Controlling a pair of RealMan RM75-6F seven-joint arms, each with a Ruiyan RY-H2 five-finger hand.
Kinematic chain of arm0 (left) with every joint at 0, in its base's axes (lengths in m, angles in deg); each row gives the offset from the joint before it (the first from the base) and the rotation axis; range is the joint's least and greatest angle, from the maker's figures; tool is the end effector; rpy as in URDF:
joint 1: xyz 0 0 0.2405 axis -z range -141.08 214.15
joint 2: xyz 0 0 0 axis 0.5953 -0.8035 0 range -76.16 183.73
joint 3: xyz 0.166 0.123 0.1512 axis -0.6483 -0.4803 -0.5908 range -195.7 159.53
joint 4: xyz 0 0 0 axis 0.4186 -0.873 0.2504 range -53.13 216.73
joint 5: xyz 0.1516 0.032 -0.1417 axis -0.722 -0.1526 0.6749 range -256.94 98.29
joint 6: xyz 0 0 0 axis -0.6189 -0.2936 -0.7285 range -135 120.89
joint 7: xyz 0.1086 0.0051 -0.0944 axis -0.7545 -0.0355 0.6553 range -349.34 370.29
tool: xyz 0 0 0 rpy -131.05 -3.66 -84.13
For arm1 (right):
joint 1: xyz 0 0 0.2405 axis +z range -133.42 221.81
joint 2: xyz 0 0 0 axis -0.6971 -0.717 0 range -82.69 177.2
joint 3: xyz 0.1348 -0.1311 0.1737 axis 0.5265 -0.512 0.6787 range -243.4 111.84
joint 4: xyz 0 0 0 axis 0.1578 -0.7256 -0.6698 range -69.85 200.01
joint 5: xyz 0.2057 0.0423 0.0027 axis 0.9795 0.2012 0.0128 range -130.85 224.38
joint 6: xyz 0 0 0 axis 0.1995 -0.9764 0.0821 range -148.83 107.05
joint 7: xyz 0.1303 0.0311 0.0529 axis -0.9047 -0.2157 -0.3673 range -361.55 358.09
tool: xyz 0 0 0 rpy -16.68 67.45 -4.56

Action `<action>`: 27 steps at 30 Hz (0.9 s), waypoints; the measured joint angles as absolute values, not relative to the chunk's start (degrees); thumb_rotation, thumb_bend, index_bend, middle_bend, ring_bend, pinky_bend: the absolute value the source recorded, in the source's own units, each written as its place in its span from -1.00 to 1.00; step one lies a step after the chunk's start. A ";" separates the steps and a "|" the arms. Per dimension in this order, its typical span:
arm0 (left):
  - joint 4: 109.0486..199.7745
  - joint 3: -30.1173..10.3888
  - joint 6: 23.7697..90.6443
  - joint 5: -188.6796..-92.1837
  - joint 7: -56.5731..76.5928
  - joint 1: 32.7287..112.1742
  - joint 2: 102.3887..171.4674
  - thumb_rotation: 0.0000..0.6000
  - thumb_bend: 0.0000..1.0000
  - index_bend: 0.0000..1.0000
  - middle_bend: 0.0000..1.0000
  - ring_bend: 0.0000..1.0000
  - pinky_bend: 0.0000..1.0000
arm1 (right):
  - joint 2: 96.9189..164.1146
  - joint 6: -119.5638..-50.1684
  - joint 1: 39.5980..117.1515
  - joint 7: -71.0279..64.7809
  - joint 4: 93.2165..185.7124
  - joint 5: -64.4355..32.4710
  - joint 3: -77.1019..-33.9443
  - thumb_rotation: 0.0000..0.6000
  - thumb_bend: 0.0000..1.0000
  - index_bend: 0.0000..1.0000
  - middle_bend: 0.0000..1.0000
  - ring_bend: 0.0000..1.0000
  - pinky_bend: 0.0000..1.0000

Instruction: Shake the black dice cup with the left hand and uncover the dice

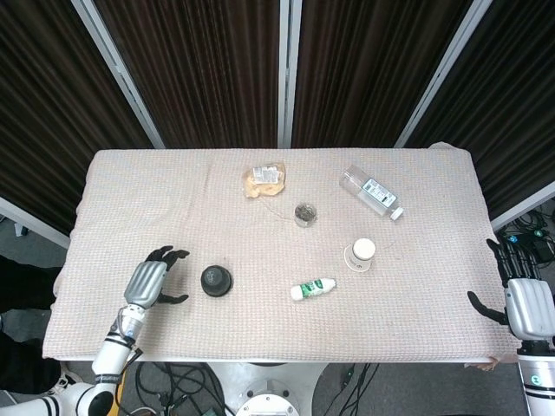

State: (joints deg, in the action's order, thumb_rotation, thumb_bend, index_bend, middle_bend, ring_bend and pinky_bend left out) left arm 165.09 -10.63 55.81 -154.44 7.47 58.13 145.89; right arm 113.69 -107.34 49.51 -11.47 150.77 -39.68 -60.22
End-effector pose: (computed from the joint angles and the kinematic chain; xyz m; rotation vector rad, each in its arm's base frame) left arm -0.2315 0.2613 -0.0226 -1.5735 -1.3030 -1.0309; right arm -0.3223 -0.1946 0.1672 1.3155 -0.9127 1.0377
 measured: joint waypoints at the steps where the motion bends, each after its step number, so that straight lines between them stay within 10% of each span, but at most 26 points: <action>1: 165.26 -10.52 55.10 -154.00 7.64 58.48 146.11 1.00 -1.00 -0.60 -0.49 -0.78 -0.71 | 113.70 -107.22 49.54 -11.42 150.80 -39.66 -60.24 1.00 -0.71 -1.00 -1.00 -1.00 -1.00; 27: 160.18 -11.53 51.38 -154.06 9.89 63.81 152.46 1.00 -1.00 -0.64 -0.59 -0.78 -0.66 | 114.49 -106.53 49.52 -11.56 149.33 -38.54 -60.20 1.00 -0.69 -1.00 -1.00 -1.00 -1.00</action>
